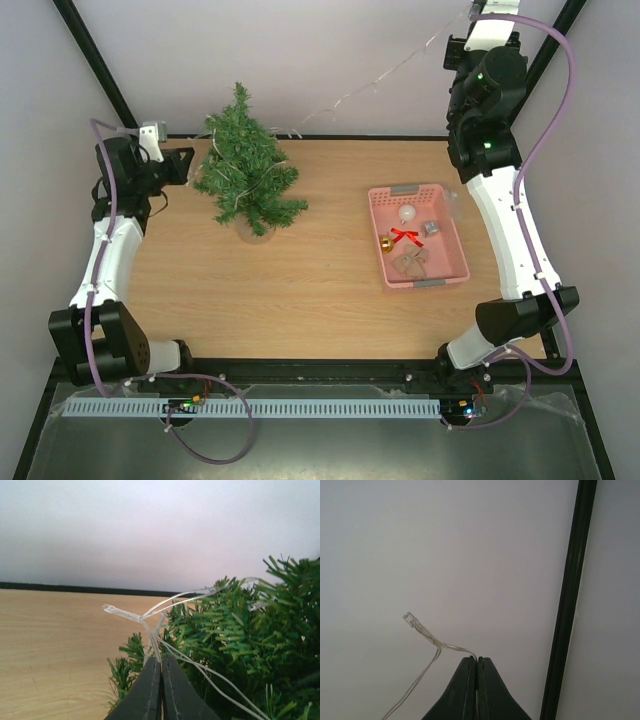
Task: Decorate the small christmas tree
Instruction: Wrap the decoration item around the Christmas tree.
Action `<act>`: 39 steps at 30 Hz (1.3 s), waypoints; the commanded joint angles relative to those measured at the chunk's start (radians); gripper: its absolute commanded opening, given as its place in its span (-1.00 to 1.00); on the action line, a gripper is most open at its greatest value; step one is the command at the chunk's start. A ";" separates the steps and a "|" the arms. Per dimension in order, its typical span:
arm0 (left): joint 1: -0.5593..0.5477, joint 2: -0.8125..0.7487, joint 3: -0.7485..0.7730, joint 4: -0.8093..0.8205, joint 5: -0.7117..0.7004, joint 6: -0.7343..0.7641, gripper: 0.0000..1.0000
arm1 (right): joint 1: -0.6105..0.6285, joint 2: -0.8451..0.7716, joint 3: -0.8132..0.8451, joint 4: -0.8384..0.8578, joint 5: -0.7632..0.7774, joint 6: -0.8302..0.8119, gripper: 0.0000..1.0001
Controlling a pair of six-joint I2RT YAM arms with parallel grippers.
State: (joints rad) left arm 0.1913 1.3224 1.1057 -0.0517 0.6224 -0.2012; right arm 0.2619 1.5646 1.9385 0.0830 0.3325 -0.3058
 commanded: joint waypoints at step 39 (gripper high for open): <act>-0.040 0.247 0.184 0.231 0.029 -0.077 -0.95 | -0.044 0.154 0.135 0.269 0.006 0.038 -0.97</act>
State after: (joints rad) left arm 0.1555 1.5482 1.2453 0.1509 0.6617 -0.2779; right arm 0.2218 1.6985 2.0037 0.2153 0.3607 -0.3107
